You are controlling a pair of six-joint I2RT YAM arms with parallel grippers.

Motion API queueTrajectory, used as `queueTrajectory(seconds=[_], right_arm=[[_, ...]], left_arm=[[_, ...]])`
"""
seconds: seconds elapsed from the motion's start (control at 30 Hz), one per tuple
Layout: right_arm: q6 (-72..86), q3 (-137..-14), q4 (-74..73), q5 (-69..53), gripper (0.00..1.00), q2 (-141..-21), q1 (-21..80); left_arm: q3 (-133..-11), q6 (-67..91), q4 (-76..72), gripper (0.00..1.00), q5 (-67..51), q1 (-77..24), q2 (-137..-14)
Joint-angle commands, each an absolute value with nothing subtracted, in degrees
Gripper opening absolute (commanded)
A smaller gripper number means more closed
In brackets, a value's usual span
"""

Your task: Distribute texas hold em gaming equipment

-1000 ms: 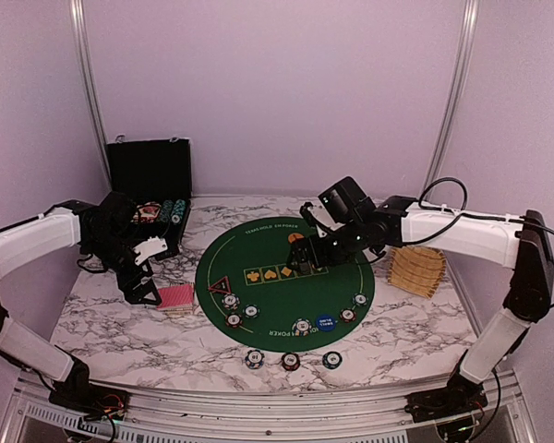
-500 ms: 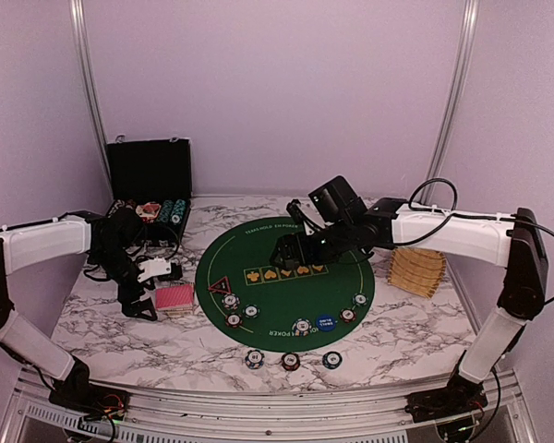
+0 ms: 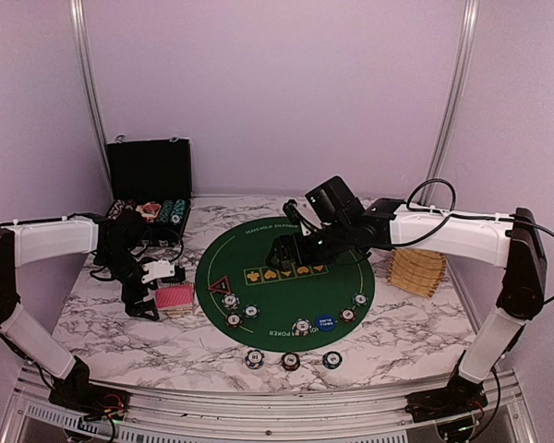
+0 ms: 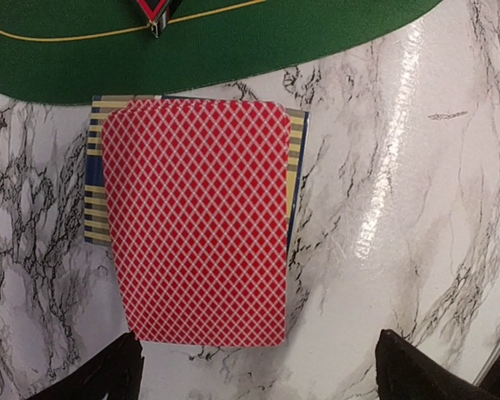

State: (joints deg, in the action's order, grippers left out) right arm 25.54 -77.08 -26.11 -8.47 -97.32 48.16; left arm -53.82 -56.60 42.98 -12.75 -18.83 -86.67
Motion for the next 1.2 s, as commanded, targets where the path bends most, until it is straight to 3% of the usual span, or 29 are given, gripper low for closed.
queueTrajectory(seconds=[0.0, 1.17], right_arm=[[26.22, -78.67, -25.57, -8.07, 0.99, -97.47, 48.73], [26.44, -76.53, -25.05, -9.14, 0.99, -96.39, 48.91]], left_arm=[[-54.86, -57.13, 41.53, 0.99, -11.58, -19.14, -87.76], [-57.57, -58.64, 40.87, 0.99, -9.08, -19.67, -92.62]])
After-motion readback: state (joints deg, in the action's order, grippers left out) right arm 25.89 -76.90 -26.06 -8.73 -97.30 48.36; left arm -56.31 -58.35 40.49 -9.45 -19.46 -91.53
